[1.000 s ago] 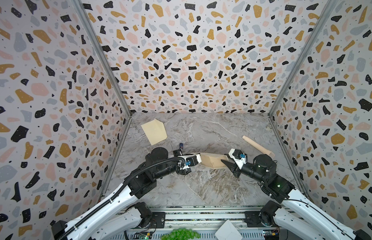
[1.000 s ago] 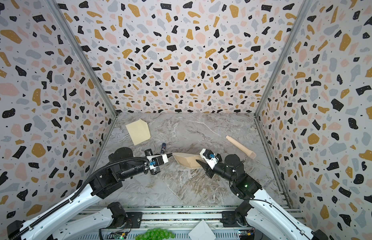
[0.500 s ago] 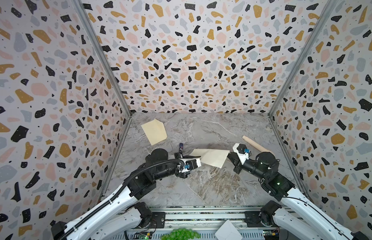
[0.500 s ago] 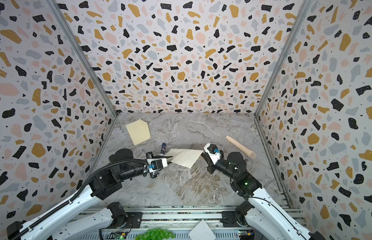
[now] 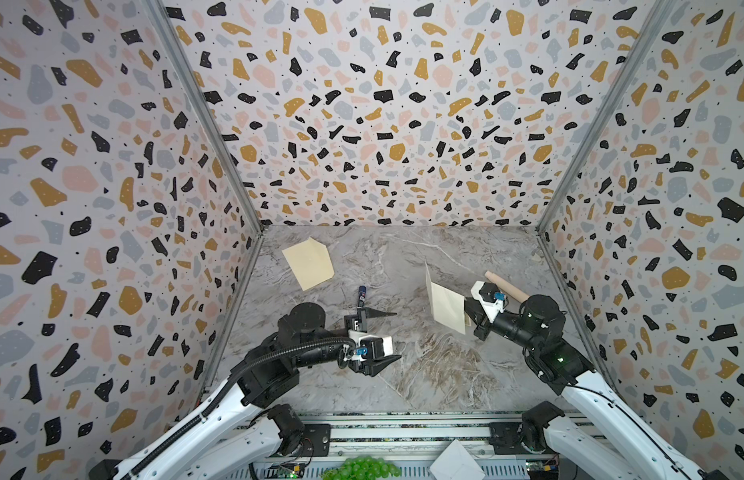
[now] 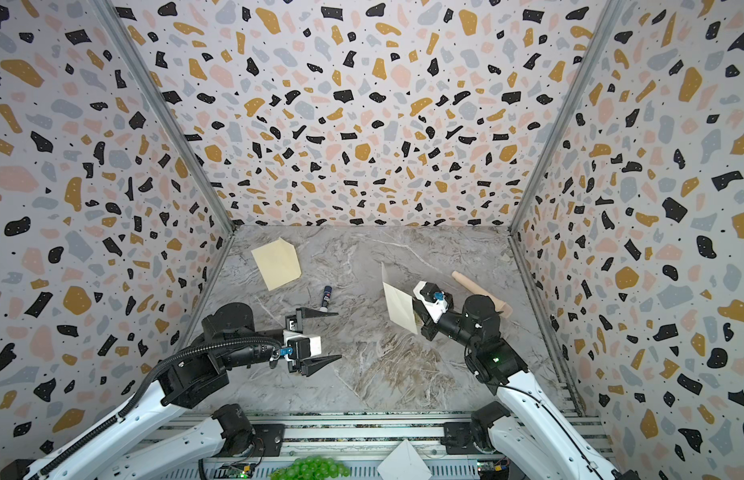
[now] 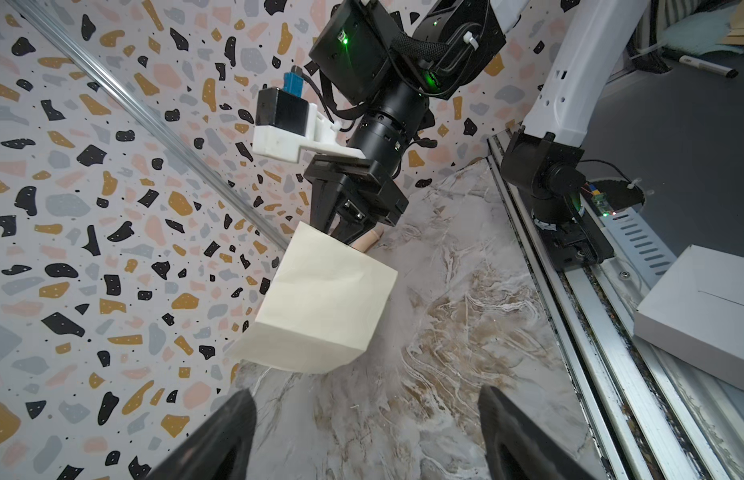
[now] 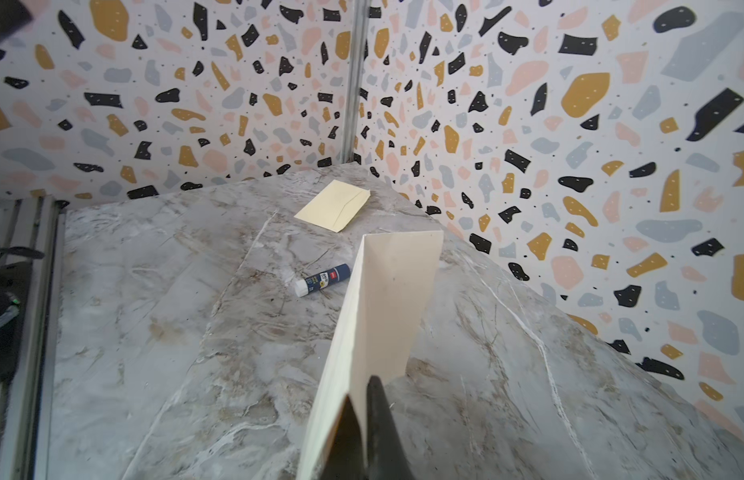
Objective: Place the letter into the envelope and seal it
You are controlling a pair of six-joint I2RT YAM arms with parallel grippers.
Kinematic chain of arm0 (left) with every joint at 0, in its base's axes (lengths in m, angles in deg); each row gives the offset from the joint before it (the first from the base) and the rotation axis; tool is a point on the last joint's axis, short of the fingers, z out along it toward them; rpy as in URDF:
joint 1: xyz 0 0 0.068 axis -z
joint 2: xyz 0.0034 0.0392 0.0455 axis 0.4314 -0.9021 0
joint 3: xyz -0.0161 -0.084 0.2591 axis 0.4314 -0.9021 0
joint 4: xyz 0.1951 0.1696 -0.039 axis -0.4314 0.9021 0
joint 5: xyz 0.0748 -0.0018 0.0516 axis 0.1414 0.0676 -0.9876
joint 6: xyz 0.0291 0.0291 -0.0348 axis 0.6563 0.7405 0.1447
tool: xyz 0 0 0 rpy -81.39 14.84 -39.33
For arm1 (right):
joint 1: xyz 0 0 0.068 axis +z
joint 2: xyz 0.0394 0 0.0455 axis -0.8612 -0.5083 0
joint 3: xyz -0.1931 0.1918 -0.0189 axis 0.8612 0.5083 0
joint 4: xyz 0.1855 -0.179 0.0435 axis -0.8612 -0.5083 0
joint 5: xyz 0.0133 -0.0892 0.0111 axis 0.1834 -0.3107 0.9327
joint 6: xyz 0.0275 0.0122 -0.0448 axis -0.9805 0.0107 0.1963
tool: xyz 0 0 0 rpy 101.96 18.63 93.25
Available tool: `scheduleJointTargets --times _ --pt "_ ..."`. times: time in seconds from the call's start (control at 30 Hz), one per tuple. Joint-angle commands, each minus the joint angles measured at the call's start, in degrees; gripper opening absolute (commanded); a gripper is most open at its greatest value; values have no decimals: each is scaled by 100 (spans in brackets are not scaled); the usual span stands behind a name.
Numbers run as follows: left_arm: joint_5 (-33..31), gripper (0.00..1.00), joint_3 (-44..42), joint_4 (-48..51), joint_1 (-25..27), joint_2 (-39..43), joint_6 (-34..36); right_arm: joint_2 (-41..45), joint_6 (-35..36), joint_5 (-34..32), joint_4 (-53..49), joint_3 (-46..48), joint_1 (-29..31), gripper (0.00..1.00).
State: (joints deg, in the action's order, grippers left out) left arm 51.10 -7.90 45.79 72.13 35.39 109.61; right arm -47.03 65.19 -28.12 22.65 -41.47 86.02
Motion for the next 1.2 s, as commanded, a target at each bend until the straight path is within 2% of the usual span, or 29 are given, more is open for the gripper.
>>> scheduleJointTargets --times 0.0,0.2,0.3,0.5,0.67,1.17 --pt "55 84 205 -370 -9 -328 -75 143 664 634 -305 -177 178 0" --pt "244 81 419 -491 -15 -840 -58 178 1420 493 -629 -147 913 0" --pt "416 73 446 -577 -12 -1007 -62 144 1527 440 -622 -114 1099 0" --pt "670 56 394 -658 -13 -1265 -143 56 1609 447 -530 -109 1263 0" --pt "586 42 394 -665 -12 -1493 -219 25 1672 366 -466 -94 1414 0" --pt "273 13 421 -567 -16 -1826 -278 85 1831 138 -485 -59 1610 0"
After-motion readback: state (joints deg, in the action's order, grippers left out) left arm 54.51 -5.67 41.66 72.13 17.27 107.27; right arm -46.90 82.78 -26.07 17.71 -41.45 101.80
